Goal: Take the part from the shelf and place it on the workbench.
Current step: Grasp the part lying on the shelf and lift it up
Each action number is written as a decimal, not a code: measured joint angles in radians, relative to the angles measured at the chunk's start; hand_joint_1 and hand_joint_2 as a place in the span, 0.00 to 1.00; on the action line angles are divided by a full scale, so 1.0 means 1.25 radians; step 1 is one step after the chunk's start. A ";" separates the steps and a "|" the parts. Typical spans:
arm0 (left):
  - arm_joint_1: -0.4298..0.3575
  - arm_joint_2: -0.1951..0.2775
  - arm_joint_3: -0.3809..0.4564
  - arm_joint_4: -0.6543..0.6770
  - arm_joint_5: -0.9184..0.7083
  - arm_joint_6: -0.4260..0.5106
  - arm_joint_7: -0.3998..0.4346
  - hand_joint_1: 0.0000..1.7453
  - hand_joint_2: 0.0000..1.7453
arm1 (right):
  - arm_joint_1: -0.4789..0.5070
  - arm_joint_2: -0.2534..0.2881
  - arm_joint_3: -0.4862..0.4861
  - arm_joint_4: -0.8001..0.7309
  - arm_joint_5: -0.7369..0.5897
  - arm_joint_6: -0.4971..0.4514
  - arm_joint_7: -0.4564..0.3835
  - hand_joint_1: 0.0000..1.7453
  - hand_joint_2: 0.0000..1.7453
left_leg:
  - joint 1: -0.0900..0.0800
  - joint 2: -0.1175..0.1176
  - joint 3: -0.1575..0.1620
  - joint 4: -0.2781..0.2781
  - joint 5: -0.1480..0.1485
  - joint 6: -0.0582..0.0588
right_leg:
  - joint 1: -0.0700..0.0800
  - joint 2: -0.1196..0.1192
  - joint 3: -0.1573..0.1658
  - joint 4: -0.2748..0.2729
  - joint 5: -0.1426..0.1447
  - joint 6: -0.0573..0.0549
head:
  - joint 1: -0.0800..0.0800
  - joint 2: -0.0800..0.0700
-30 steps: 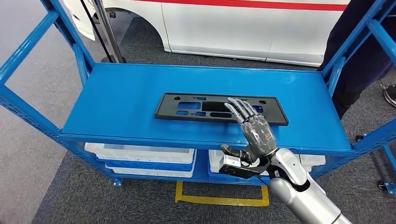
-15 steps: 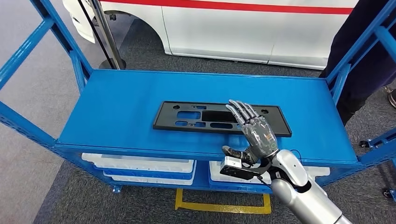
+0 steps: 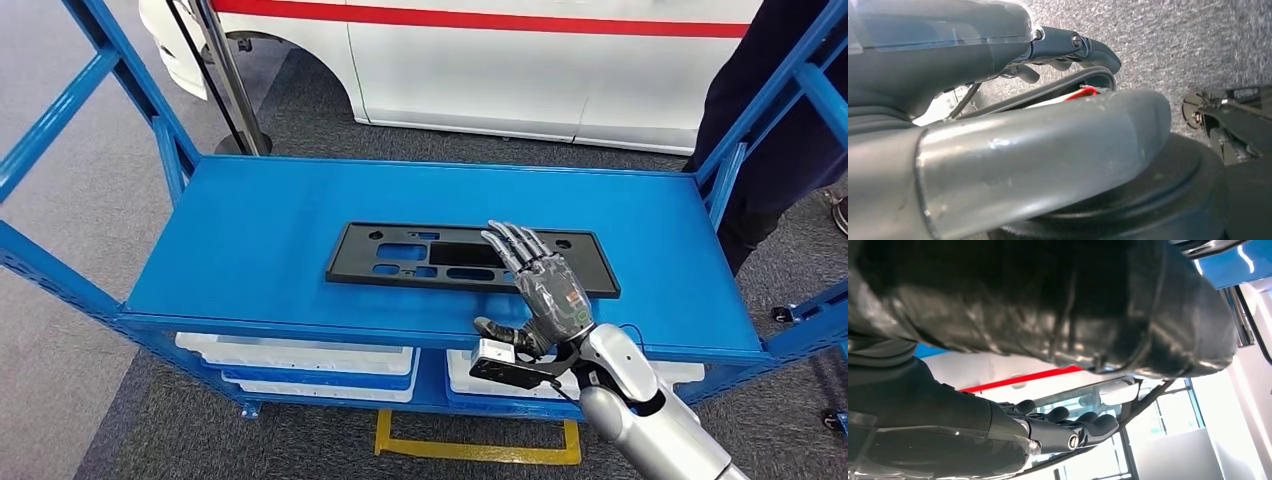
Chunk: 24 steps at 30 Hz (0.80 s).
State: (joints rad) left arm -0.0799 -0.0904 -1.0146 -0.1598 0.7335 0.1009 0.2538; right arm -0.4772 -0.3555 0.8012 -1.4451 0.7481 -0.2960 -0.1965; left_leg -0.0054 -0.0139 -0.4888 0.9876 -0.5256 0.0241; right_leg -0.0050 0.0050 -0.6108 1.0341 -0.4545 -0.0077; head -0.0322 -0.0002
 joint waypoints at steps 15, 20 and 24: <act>-0.001 0.000 -0.006 0.000 0.008 0.005 -0.024 0.00 0.00 | -0.021 0.026 0.016 0.045 -0.001 0.058 0.006 0.00 1.00 | -0.003 0.000 0.002 0.003 0.000 0.000 | -0.004 0.000 0.003 0.000 0.001 0.001 | 0.000 0.000; -0.002 0.000 -0.016 0.000 0.005 0.004 -0.025 0.00 0.00 | -0.041 0.054 0.024 0.083 -0.001 0.067 0.015 0.00 1.00 | -0.003 0.000 0.001 0.003 0.000 0.000 | -0.005 0.000 0.003 0.000 0.001 0.002 | 0.000 0.000; -0.002 0.000 -0.021 0.000 0.000 0.004 -0.025 0.00 0.00 | -0.064 0.082 0.029 0.124 0.005 0.075 0.033 0.00 1.00 | -0.003 0.000 0.000 0.003 0.000 0.000 | -0.005 0.000 0.003 0.000 0.001 0.002 | 0.000 0.000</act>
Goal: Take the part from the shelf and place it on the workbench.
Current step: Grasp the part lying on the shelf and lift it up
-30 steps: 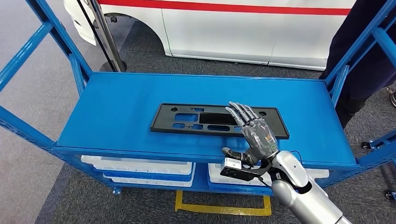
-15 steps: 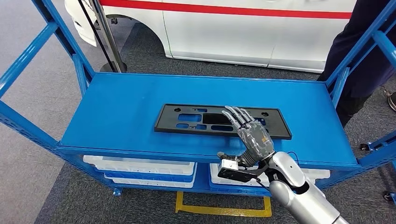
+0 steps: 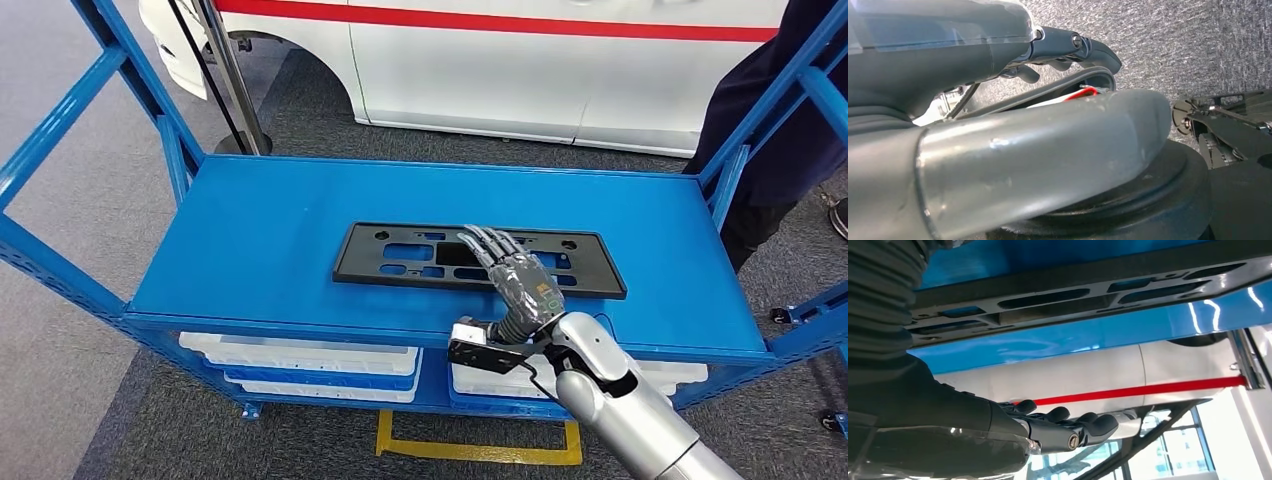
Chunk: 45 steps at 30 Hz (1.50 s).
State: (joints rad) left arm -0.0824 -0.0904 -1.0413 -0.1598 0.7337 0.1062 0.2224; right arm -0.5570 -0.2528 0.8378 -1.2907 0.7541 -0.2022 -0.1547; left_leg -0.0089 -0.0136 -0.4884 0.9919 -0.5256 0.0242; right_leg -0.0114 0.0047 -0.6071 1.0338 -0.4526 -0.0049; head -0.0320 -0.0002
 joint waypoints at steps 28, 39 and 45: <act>-0.005 0.000 -0.044 0.000 0.020 -0.009 0.001 0.00 0.00 | -0.116 0.157 0.015 0.457 0.172 -0.165 0.086 0.62 1.00 | -0.001 0.000 0.004 0.002 0.000 0.000 | 0.000 0.000 0.003 0.000 0.000 0.001 | 0.000 0.000; -0.005 0.000 -0.052 0.000 0.035 -0.007 -0.004 0.00 0.00 | -0.102 0.158 -0.002 0.491 0.212 -0.199 0.108 1.00 1.00 | -0.001 0.000 0.004 0.002 0.000 0.001 | 0.000 0.000 0.004 0.000 0.001 0.002 | 0.000 0.000; -0.005 0.000 -0.058 0.000 0.042 -0.007 -0.010 0.00 0.00 | -0.095 0.158 -0.017 0.485 0.227 -0.191 0.102 1.00 1.00 | -0.001 0.000 0.004 0.002 0.000 0.001 | 0.000 0.000 0.004 0.000 0.001 0.002 | 0.000 0.000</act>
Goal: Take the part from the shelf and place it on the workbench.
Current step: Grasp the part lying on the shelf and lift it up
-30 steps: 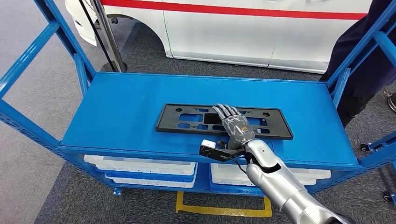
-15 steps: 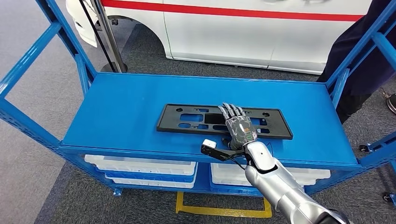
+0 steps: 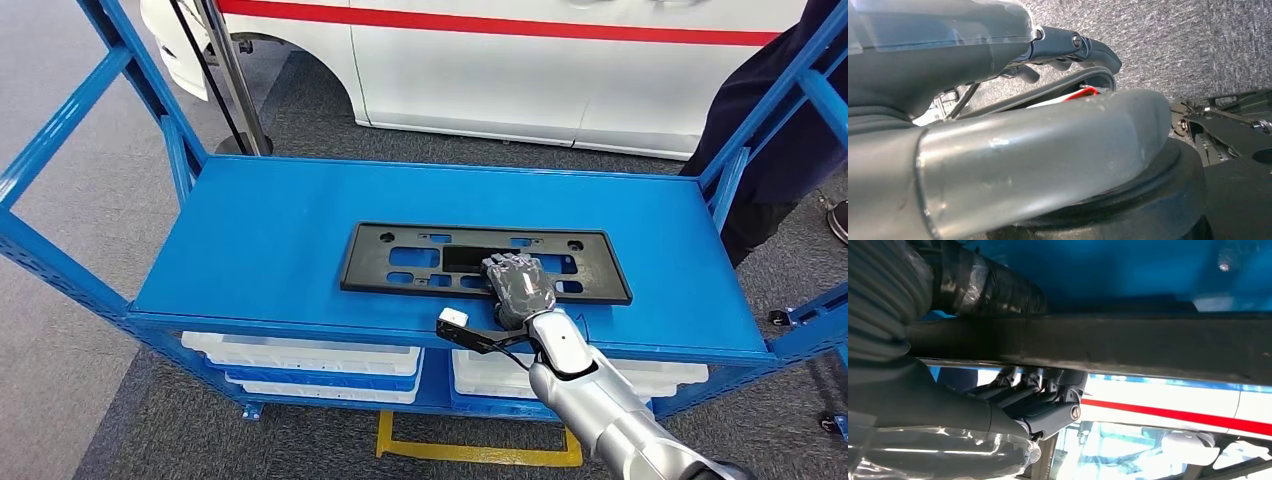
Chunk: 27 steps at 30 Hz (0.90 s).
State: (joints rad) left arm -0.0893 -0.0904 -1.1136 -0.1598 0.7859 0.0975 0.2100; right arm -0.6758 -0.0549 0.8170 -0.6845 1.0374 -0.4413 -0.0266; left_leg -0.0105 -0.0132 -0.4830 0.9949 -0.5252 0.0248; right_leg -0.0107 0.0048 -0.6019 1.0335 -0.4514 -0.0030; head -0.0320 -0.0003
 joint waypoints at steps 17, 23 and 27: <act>0.000 0.000 -0.002 0.000 0.021 0.012 -0.009 0.00 1.00 | 0.016 -0.002 -0.023 -0.041 0.013 0.009 -0.010 1.00 1.00 | -0.001 0.000 0.000 0.000 0.000 0.000 | 0.000 0.000 0.000 0.000 0.000 0.000 | 0.000 0.000; 0.000 0.000 -0.002 0.000 0.035 0.026 -0.012 0.00 1.00 | 0.032 -0.012 -0.026 -0.075 0.013 0.006 -0.014 1.00 1.00 | -0.001 0.000 0.000 0.000 0.000 0.000 | 0.000 0.000 0.000 0.000 0.000 0.000 | 0.000 0.000; -0.001 0.002 -0.001 0.000 0.052 0.031 -0.019 0.00 1.00 | 0.054 -0.036 -0.040 -0.155 0.014 -0.026 -0.014 1.00 1.00 | -0.001 0.000 -0.001 0.000 0.000 0.000 | 0.000 0.000 -0.001 0.000 0.000 0.000 | 0.000 0.000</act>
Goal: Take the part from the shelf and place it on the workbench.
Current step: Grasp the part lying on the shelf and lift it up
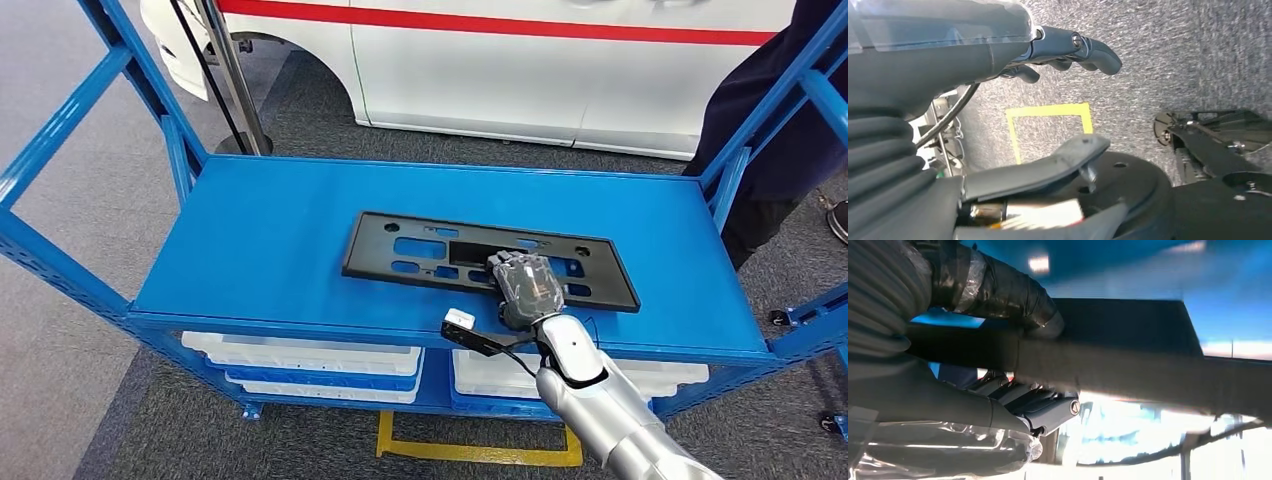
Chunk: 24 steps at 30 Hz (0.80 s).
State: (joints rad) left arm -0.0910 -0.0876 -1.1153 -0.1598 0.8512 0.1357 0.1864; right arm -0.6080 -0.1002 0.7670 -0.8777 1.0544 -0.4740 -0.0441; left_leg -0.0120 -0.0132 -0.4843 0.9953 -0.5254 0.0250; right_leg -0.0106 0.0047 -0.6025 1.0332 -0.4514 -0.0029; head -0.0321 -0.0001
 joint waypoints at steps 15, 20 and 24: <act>-0.016 0.004 0.003 0.000 0.010 -0.001 -0.005 0.00 1.00 | 0.033 -0.053 -0.024 -0.197 0.014 -0.003 0.009 1.00 1.00 | 0.000 0.000 -0.001 0.000 0.000 0.000 | 0.000 0.000 -0.001 0.000 0.000 0.000 | 0.000 0.000; -0.015 0.004 0.004 0.000 0.022 0.006 -0.013 0.00 1.00 | 0.045 -0.066 -0.038 -0.258 0.003 -0.034 -0.009 1.00 1.00 | 0.000 0.000 -0.001 0.000 0.000 0.000 | 0.000 0.000 -0.001 0.000 0.000 0.000 | 0.000 0.000; -0.015 0.004 0.002 0.000 0.018 0.008 -0.012 0.00 1.00 | 0.057 -0.088 -0.053 -0.348 0.017 -0.038 -0.019 1.00 1.00 | 0.000 0.000 -0.001 0.000 0.000 0.000 | 0.000 0.000 -0.001 0.000 0.000 0.000 | 0.000 0.000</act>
State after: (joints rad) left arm -0.1092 -0.0820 -1.1125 -0.1598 0.8736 0.1453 0.1715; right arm -0.5363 -0.2099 0.7012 -1.3122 1.0759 -0.5220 -0.0681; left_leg -0.0125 -0.0132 -0.4861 0.9953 -0.5257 0.0255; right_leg -0.0109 0.0045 -0.6043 1.0331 -0.4515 -0.0028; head -0.0322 -0.0002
